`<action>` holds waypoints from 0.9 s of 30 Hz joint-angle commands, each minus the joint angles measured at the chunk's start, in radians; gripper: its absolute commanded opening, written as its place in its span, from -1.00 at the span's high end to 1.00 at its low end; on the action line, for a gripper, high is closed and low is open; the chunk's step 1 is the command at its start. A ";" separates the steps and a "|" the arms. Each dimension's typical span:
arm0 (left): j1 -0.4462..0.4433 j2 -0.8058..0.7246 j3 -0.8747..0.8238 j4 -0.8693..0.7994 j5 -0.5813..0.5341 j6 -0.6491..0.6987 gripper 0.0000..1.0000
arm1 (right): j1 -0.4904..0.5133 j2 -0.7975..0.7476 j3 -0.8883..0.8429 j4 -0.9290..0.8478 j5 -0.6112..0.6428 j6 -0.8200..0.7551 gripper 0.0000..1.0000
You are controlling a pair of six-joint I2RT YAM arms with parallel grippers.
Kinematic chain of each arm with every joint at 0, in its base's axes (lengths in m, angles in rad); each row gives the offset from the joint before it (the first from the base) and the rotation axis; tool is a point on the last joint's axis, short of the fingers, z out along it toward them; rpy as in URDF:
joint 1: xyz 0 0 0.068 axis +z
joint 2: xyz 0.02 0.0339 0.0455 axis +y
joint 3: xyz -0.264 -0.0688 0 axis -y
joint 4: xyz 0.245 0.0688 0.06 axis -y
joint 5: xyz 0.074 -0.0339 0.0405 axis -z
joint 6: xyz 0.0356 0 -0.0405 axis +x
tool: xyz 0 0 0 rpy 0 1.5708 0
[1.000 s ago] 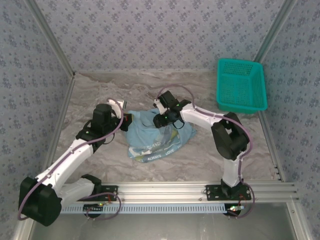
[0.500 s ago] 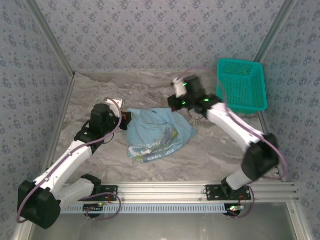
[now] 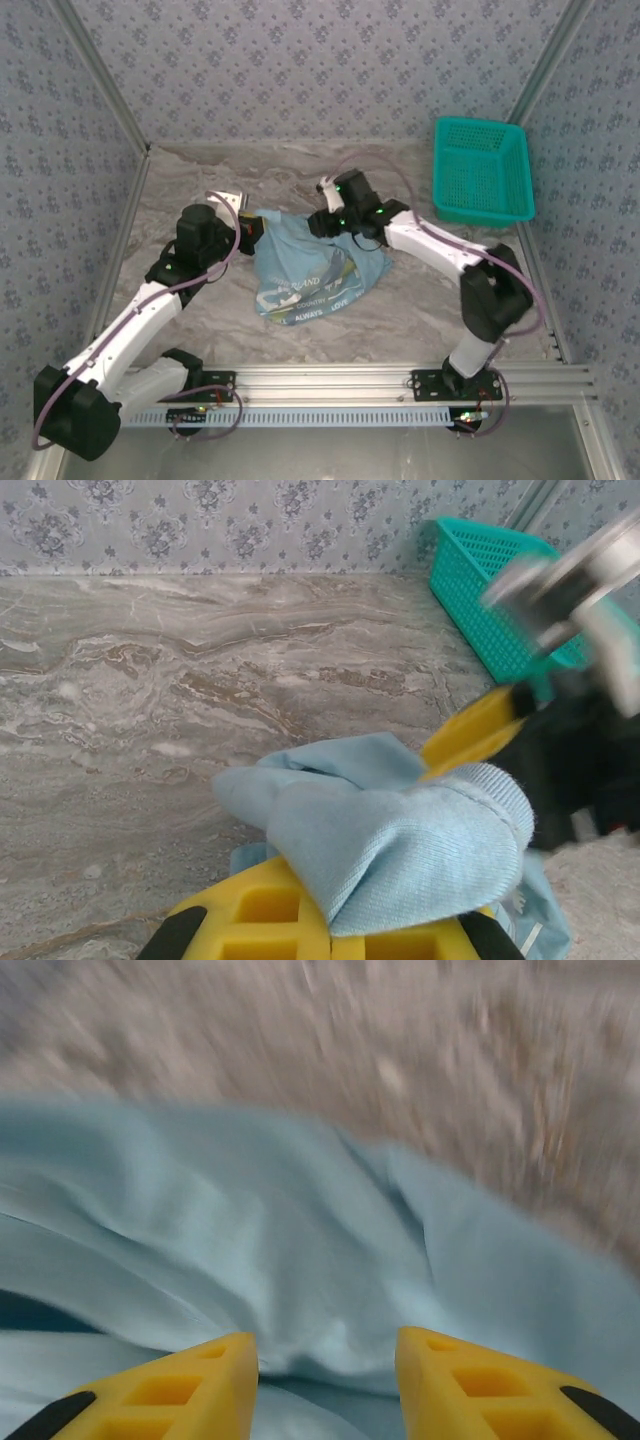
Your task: Fold the inside-out t-shirt
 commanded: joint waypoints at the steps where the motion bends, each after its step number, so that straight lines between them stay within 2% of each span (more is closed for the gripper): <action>1: 0.008 -0.010 0.011 0.023 0.016 -0.008 1.00 | 0.017 0.046 0.003 -0.076 0.072 -0.013 0.13; 3: 0.008 -0.013 0.005 0.026 0.016 -0.008 1.00 | 0.021 0.090 0.000 -0.078 0.068 -0.014 0.05; 5: 0.008 -0.013 0.001 0.028 0.016 -0.008 1.00 | 0.033 0.131 0.007 -0.095 0.058 -0.014 -0.12; 9: 0.008 -0.013 -0.004 0.026 0.016 -0.006 1.00 | 0.065 0.180 0.010 -0.112 0.052 -0.012 -0.16; 10: 0.008 -0.014 -0.007 0.028 0.014 -0.005 1.00 | 0.072 0.194 0.012 -0.114 0.053 -0.012 -0.05; 14: 0.008 -0.021 -0.024 0.027 0.010 -0.006 1.00 | 0.078 0.201 0.031 -0.132 0.056 -0.024 0.65; 16: 0.008 -0.027 -0.032 0.023 0.005 -0.005 1.00 | 0.075 0.161 0.044 -0.134 0.089 -0.042 0.84; 19: 0.007 -0.042 -0.059 0.025 -0.011 -0.003 1.00 | 0.055 0.057 0.046 -0.124 0.140 -0.072 0.99; 22: 0.009 -0.064 -0.090 0.041 -0.015 -0.002 1.00 | 0.016 -0.083 0.008 -0.088 0.155 -0.094 1.00; 27: 0.008 -0.101 -0.143 0.110 -0.010 -0.002 1.00 | -0.072 -0.301 -0.113 0.055 0.031 -0.052 1.00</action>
